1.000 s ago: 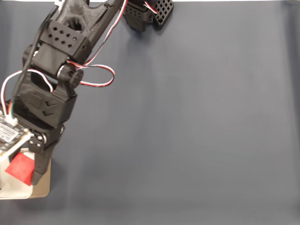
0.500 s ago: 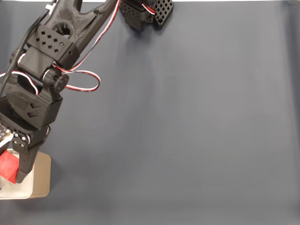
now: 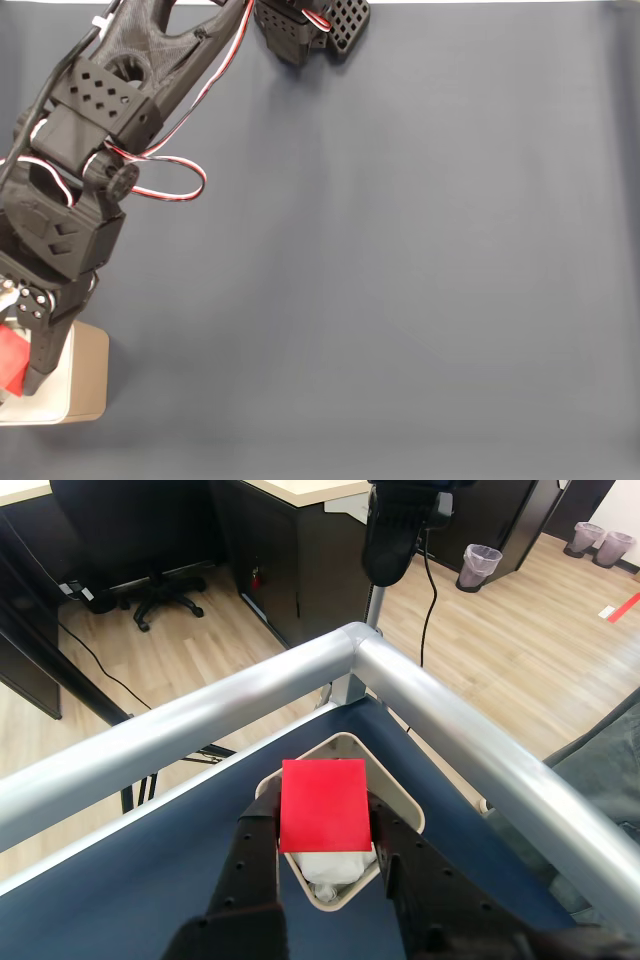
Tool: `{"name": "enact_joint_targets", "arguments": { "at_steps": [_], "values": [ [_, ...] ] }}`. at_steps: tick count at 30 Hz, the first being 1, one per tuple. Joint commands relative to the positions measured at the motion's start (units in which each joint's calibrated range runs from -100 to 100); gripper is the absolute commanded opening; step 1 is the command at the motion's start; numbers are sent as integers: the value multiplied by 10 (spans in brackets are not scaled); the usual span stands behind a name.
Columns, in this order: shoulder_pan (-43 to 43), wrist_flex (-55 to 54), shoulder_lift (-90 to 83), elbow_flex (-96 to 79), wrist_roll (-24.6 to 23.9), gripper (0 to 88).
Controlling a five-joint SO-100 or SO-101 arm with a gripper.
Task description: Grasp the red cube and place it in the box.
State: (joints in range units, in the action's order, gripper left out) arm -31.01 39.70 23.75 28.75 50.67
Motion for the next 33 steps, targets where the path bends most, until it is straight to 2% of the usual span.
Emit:
{"name": "enact_joint_targets", "arguments": {
  "at_steps": [1,33],
  "values": [
    [-11,-20,-5,34,6,12],
    [-14,-27,20,51,14,17]
  ]
}}
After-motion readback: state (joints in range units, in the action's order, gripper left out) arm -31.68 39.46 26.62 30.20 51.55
